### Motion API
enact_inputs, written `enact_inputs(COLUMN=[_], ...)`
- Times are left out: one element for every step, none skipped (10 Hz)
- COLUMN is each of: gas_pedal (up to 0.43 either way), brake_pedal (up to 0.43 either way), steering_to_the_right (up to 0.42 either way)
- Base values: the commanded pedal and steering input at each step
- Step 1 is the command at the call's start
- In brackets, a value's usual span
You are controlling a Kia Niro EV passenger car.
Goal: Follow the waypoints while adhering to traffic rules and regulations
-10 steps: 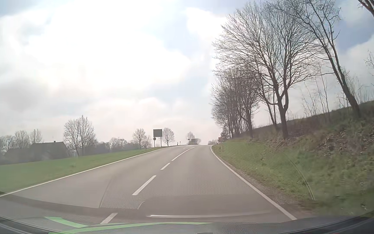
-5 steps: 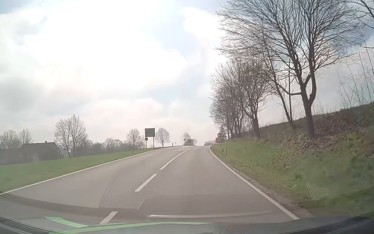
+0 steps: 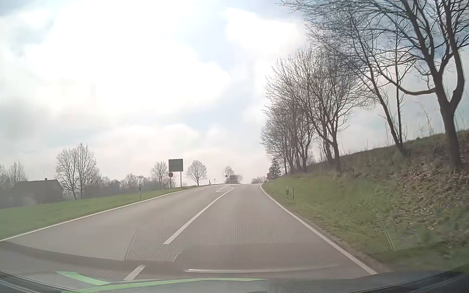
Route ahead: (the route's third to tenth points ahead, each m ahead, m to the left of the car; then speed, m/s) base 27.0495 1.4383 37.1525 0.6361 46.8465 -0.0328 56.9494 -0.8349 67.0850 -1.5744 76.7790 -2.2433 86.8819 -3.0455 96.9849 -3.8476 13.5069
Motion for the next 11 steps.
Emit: enact_inputs(gas_pedal=[0.551,0.551,0.551,0.551,0.551,0.551,0.551,0.551,0.551,0.551,0.539], brake_pedal=[0.0,0.0,0.0,0.0,0.0,0.0,0.0,0.0,0.0,0.0,0.0], steering_to_the_right=[0.006,0.004,0.003,0.004,0.004,0.003,0.004,0.004,0.004,0.004,0.004])
